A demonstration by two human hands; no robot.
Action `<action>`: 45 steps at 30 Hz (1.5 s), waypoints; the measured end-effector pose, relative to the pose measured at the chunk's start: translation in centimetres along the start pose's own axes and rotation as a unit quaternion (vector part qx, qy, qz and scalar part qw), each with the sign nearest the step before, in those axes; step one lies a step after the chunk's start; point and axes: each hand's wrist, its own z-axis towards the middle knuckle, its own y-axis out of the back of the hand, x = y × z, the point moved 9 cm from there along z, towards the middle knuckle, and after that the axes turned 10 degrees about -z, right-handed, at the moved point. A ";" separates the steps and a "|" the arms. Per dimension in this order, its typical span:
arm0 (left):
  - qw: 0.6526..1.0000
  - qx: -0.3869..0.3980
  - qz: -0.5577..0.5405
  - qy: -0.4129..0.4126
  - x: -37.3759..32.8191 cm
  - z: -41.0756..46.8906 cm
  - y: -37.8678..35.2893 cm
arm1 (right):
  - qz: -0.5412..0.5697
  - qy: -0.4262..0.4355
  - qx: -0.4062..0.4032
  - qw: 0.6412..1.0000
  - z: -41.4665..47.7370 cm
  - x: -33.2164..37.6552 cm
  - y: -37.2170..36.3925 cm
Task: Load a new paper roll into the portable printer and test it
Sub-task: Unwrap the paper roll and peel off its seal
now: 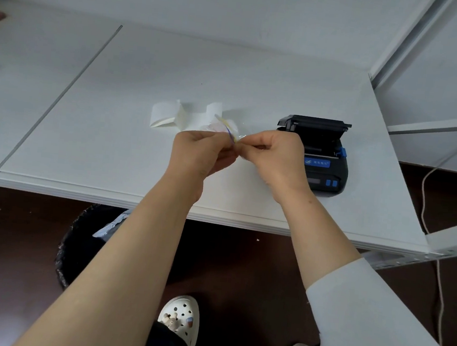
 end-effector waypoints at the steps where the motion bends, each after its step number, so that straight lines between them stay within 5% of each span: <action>1: 1.000 0.000 0.000 -0.003 0.0 0.0 0.1 | 0.003 -0.005 -0.002 1.000 0.0 -0.1 0.1; 11: 1.000 0.010 0.005 -0.026 0.0 0.4 0.0 | 0.083 -0.025 0.026 0.996 -0.1 -0.4 0.0; 22: 0.996 -0.051 -0.041 -0.056 -0.7 0.7 1.1 | 0.045 0.008 -0.080 0.996 0.7 0.1 2.9; 33: 0.975 -0.121 -0.070 -0.172 -4.2 -0.7 3.0 | 0.081 0.028 -0.145 0.986 0.0 0.8 4.9; 41: 0.985 -0.069 -0.043 -0.149 -3.5 -0.5 1.8 | 0.185 -0.077 -0.028 0.979 0.1 -0.4 2.7; 45: 0.988 -0.040 -0.059 -0.138 -3.2 -0.2 1.3 | 0.135 -0.053 -0.020 0.989 0.1 -0.4 3.2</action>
